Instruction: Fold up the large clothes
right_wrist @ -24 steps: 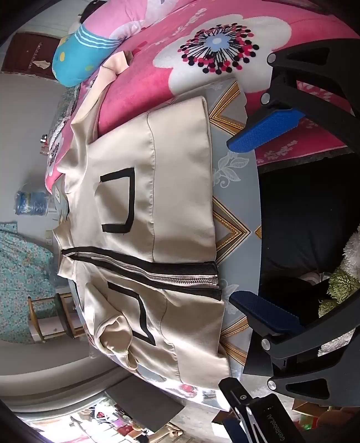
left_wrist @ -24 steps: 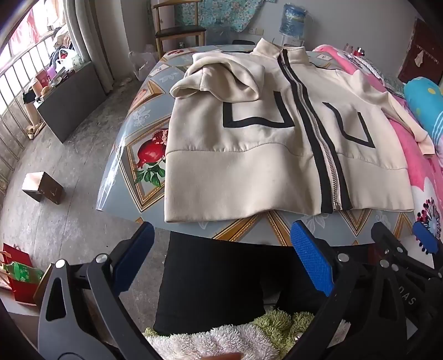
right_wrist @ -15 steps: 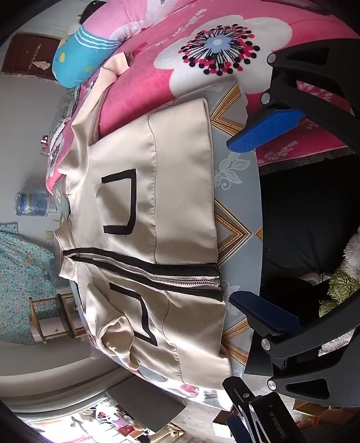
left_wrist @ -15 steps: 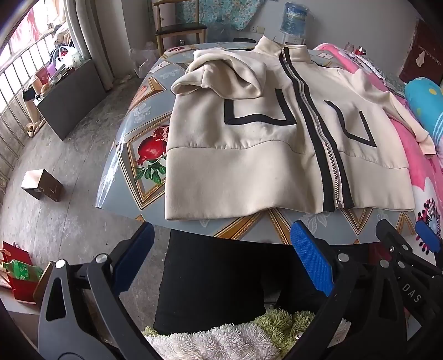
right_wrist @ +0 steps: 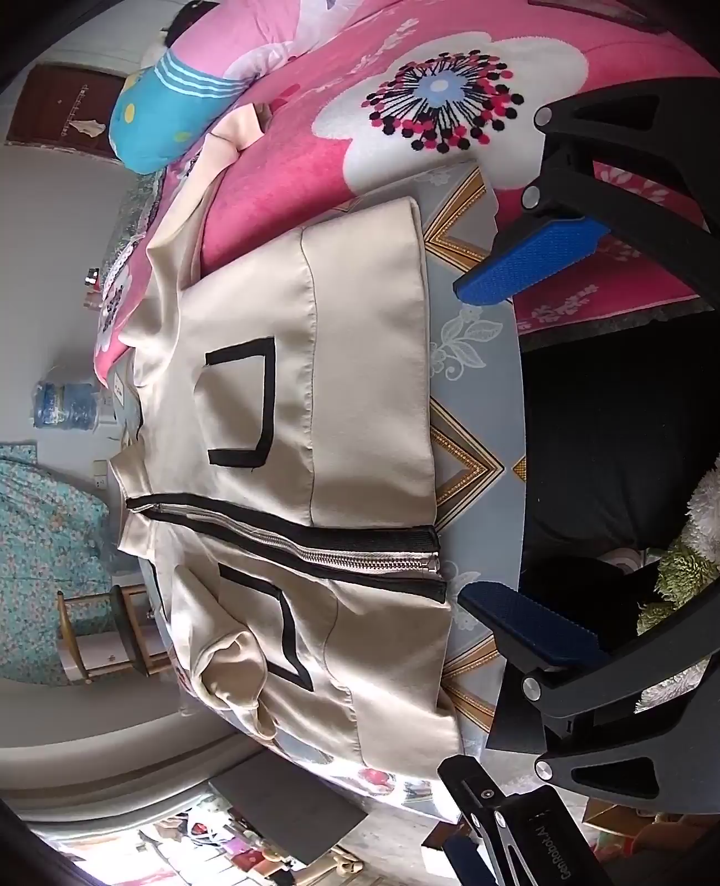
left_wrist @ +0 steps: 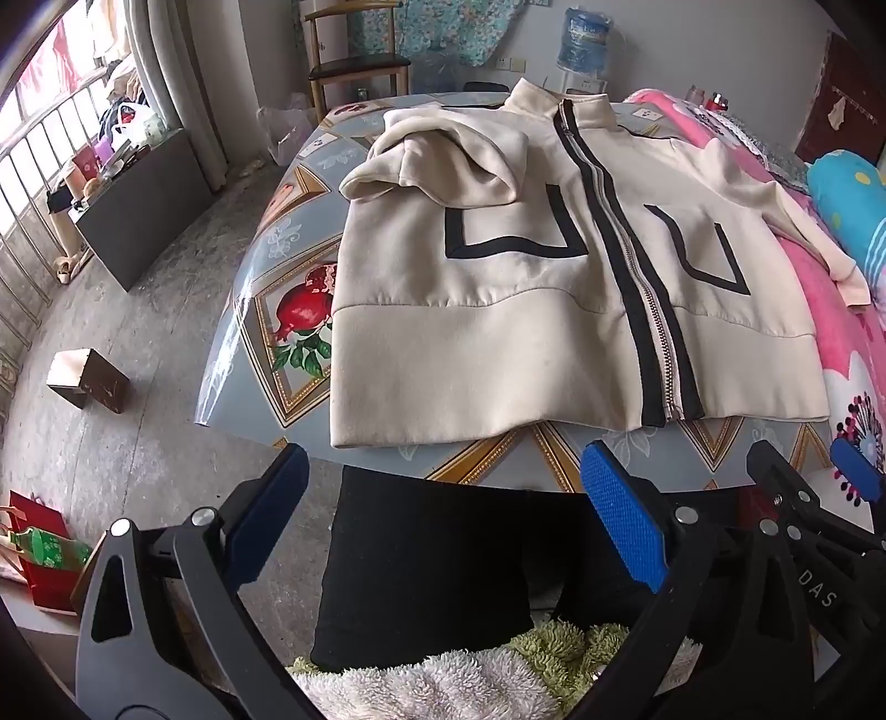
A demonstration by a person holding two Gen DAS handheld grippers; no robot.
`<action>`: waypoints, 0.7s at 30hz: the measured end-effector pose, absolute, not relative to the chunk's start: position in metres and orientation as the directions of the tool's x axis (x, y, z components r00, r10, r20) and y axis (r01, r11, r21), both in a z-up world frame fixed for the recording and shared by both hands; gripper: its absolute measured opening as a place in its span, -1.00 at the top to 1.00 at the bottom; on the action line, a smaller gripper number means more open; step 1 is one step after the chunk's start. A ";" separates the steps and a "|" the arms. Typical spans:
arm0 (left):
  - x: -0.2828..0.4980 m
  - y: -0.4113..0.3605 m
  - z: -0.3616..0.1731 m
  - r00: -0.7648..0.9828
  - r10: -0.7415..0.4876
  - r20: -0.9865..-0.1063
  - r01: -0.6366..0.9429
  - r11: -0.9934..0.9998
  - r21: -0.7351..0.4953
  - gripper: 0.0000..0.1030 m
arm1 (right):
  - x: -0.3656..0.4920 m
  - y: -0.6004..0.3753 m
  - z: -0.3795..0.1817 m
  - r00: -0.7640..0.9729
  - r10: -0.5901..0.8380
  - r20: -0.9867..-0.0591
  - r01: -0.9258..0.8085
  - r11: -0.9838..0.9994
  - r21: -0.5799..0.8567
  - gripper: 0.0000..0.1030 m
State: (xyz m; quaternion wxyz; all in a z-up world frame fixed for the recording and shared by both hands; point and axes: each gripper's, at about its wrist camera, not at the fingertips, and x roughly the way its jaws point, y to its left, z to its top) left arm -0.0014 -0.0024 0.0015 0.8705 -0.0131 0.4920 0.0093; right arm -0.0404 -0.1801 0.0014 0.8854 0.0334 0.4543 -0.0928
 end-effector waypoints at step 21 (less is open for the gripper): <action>-0.001 -0.001 0.001 0.511 0.014 -0.859 -0.037 0.999 -0.006 -0.85 | -0.041 -0.180 0.002 0.570 -0.139 -0.809 0.197 0.980 -0.030 -0.90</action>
